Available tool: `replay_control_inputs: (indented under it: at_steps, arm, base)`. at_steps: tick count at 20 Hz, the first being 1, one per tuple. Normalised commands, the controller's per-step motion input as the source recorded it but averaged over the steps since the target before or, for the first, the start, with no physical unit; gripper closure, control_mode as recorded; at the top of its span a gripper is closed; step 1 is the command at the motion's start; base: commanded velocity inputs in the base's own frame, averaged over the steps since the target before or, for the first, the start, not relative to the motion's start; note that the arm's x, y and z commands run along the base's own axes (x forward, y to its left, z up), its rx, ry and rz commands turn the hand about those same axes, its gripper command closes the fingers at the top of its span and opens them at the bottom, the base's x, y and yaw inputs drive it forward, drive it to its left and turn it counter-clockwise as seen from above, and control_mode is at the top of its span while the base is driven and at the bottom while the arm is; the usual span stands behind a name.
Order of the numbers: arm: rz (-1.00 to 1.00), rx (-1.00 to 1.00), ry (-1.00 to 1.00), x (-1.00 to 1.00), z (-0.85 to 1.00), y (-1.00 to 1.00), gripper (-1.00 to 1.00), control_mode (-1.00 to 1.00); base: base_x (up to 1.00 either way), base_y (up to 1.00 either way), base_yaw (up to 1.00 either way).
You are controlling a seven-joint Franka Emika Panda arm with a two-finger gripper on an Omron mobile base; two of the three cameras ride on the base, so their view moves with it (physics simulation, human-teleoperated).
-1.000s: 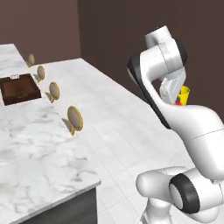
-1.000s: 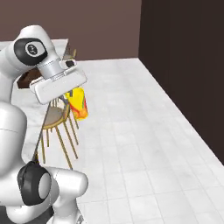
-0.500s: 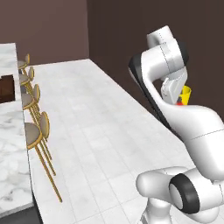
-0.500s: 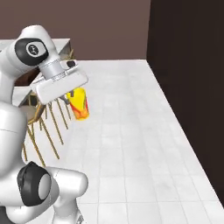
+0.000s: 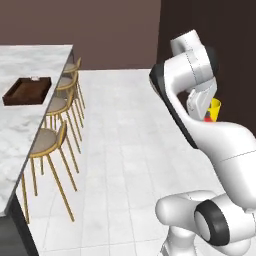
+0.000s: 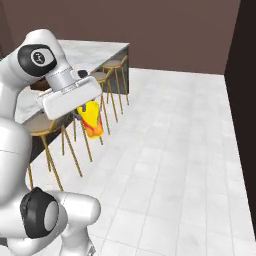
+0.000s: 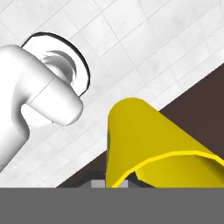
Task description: There is a tray on the dining counter. Grab the cup, mug, and pitcher and place them on the tray. The pitcher may be placed next to the tray if it cannot fit the tray.
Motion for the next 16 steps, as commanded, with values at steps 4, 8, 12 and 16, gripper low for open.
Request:
replay_control_inputs:
  at_steps: [4, 8, 12, 16]
  arm:
    - [0.0, 0.0, 0.0, 0.0, 0.0, 0.0, 1.0, 1.0]
    - [0.0, 0.0, 0.0, 0.0, 0.0, 0.0, 1.0, 1.0]
    - [0.0, 0.0, 0.0, 0.0, 0.0, 0.0, 1.0, 1.0]
    - [0.0, 0.0, 0.0, 0.0, 0.0, 0.0, 1.0, 1.0]
  base:
    - [0.43, -0.72, 0.53]
    - [0.48, -0.8, 0.5]
    - [0.63, -0.87, 0.44]
    - [0.83, -0.93, 0.37]
